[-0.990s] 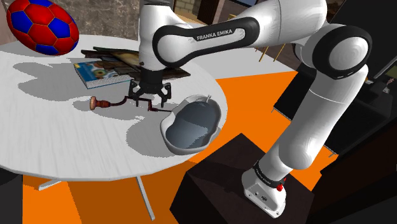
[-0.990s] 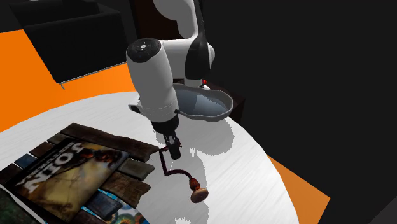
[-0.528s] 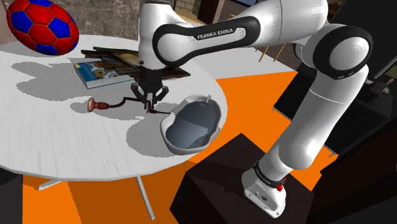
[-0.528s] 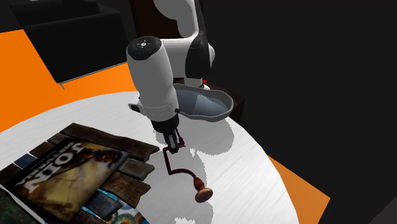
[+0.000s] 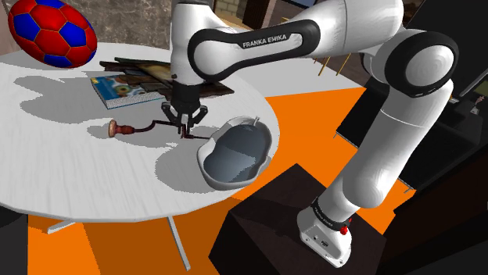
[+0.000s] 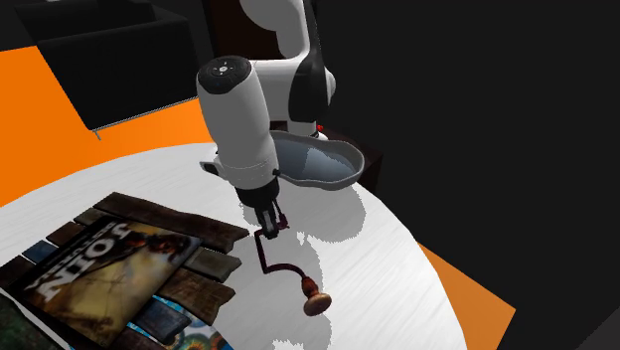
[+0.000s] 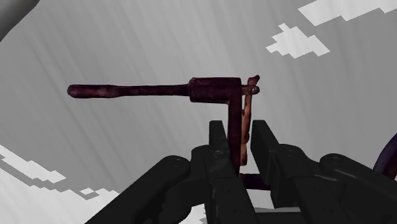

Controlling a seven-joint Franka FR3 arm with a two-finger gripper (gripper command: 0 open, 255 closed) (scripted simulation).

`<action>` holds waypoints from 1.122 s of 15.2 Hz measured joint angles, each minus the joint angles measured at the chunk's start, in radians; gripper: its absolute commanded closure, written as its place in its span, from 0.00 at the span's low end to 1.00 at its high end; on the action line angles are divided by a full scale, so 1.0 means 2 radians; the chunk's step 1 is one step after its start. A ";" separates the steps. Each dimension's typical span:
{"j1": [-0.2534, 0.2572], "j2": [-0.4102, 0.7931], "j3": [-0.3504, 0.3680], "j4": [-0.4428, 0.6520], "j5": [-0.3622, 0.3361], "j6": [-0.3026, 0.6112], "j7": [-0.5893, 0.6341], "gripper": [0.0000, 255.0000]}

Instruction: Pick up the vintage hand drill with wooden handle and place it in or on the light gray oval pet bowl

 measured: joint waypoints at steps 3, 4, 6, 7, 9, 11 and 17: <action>-0.001 -0.005 0.000 0.010 0.003 -0.018 -0.001 1.00; -0.001 -0.007 0.001 0.014 0.004 -0.023 -0.001 1.00; -0.001 -0.011 0.001 0.023 0.006 -0.035 -0.002 1.00; -0.001 -0.014 0.001 0.026 0.007 -0.042 -0.002 1.00; -0.002 -0.016 0.001 0.038 0.008 -0.055 -0.003 1.00; -0.002 -0.019 0.002 0.048 0.010 -0.067 -0.003 1.00; -0.003 -0.024 0.002 0.081 0.012 -0.106 -0.004 1.00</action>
